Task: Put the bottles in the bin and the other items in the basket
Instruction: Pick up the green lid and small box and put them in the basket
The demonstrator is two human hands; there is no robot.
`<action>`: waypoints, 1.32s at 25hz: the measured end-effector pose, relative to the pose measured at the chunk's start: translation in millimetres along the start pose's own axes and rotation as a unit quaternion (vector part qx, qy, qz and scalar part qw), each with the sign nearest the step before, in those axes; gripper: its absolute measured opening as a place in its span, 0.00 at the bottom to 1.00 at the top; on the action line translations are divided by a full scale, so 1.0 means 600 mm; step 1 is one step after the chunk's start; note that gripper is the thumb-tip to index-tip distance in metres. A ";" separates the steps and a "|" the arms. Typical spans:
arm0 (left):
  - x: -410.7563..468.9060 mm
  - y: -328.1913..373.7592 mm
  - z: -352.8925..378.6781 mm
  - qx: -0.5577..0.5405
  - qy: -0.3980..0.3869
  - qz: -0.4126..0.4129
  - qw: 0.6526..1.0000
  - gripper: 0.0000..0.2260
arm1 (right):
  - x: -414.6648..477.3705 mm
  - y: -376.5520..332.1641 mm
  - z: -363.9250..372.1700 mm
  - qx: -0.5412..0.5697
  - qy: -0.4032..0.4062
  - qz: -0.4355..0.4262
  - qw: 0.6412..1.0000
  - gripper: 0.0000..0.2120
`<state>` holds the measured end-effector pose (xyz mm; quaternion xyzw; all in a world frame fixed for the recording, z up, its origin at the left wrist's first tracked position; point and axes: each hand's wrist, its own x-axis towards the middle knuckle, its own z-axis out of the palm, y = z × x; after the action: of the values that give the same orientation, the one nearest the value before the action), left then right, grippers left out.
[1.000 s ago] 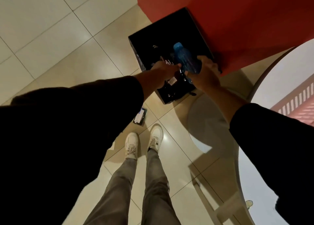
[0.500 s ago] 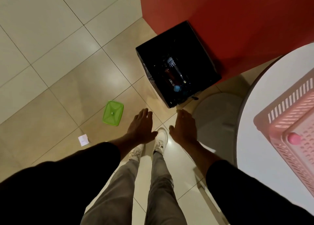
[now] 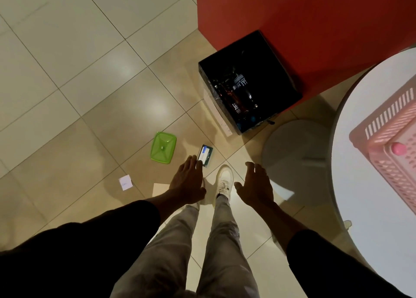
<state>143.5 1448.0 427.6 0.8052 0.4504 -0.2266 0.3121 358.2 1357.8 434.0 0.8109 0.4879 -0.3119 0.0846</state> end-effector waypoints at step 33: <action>-0.347 -0.189 0.168 0.044 0.025 0.022 0.998 0.48 | -0.323 -0.177 0.245 -0.010 -0.004 -0.067 0.998 0.40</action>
<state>-65.9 1300.3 457.4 0.8335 0.4294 -0.2194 0.2698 142.5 1204.0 449.5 0.7742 0.5441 -0.3150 0.0740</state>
